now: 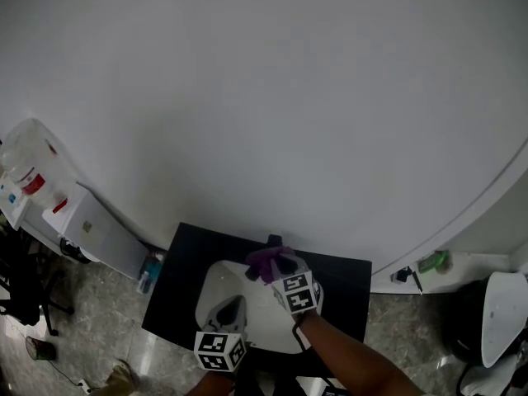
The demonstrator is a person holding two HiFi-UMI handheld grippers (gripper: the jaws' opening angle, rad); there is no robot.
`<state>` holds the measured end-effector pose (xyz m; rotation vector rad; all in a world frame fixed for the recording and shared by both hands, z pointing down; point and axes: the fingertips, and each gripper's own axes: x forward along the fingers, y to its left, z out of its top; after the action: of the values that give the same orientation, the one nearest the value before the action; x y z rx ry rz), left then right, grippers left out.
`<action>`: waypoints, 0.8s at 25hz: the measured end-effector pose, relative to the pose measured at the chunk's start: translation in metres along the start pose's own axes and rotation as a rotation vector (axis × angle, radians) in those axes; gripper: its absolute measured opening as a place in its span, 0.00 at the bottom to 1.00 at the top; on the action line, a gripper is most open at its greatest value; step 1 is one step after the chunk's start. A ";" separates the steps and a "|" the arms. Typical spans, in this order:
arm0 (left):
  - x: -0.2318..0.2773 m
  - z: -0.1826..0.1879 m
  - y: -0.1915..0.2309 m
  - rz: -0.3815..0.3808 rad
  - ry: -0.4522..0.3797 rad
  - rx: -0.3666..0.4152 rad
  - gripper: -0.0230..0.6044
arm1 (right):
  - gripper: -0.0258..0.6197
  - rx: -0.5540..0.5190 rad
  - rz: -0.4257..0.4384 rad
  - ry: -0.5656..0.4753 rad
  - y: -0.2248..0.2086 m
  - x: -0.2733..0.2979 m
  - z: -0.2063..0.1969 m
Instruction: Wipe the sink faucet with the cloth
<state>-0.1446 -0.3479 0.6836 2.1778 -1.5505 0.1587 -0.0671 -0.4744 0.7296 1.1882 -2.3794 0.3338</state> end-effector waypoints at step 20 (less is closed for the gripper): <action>-0.005 0.007 0.003 0.025 0.011 0.013 0.04 | 0.09 -0.058 0.134 0.050 0.063 0.001 -0.026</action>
<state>-0.1498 -0.3472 0.6768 2.1649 -1.5756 0.1890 -0.1108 -0.4264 0.7517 0.9859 -2.4140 0.3304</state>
